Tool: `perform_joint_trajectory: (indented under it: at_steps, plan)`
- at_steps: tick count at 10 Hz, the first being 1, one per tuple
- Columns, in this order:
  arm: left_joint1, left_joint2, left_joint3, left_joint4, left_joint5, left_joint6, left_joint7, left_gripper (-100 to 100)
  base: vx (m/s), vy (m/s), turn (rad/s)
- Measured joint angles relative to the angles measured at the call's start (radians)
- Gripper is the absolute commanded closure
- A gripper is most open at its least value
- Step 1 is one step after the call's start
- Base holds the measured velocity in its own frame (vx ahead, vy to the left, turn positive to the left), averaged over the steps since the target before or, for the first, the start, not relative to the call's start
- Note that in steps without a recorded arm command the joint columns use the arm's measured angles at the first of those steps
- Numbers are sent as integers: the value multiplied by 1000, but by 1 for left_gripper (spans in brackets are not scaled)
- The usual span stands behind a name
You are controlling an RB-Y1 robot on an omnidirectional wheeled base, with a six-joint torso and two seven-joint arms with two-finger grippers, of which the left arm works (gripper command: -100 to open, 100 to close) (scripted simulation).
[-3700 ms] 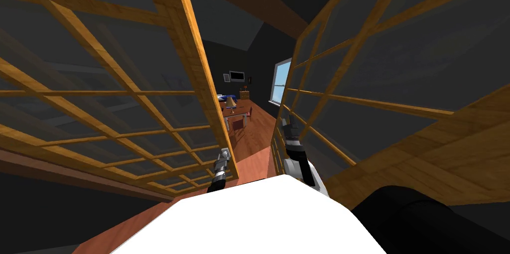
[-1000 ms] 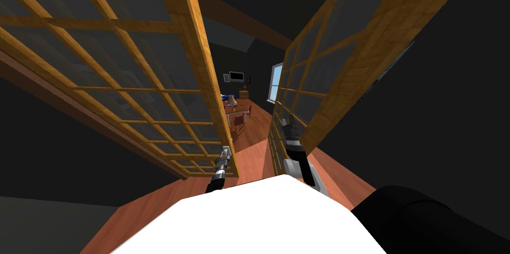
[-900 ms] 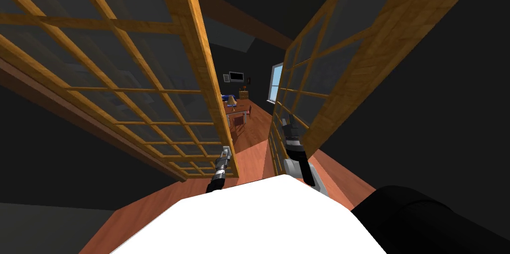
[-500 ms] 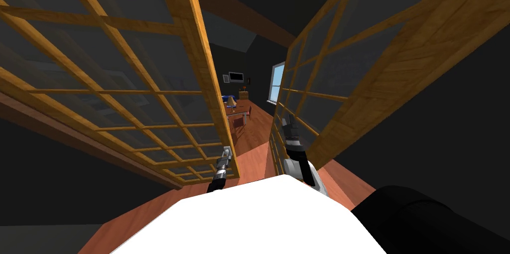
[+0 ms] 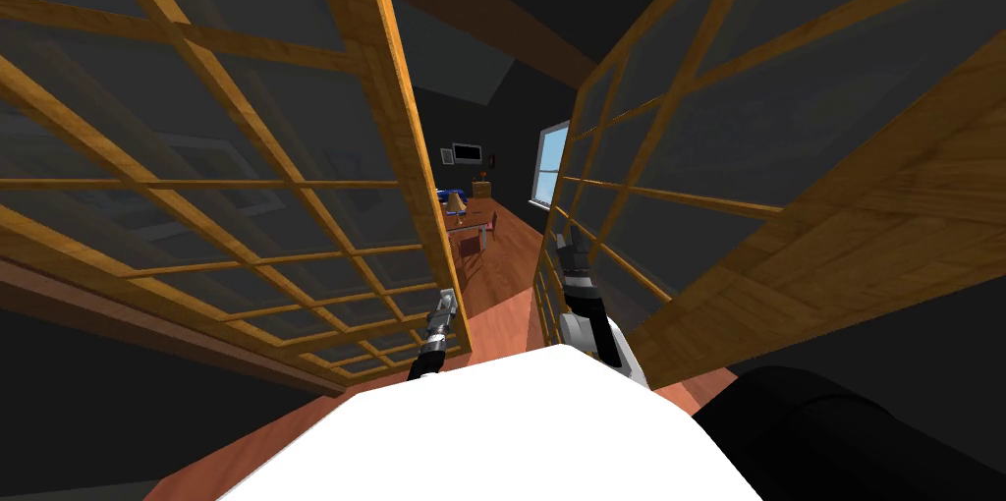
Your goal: Pull the door open
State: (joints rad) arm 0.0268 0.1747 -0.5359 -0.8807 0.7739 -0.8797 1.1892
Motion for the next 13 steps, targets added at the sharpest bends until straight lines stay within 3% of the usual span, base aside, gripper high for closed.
perform_joint_trajectory:
  at_steps: [6,9,13]
  plan:
    - [-17,4,-4,7,2,-7,10,100,-157,7,-2]
    - [-14,13,-9,10,7,-2,16,100,-194,17,19]
    - [-37,29,-19,31,14,-9,40,100,-199,6,58]
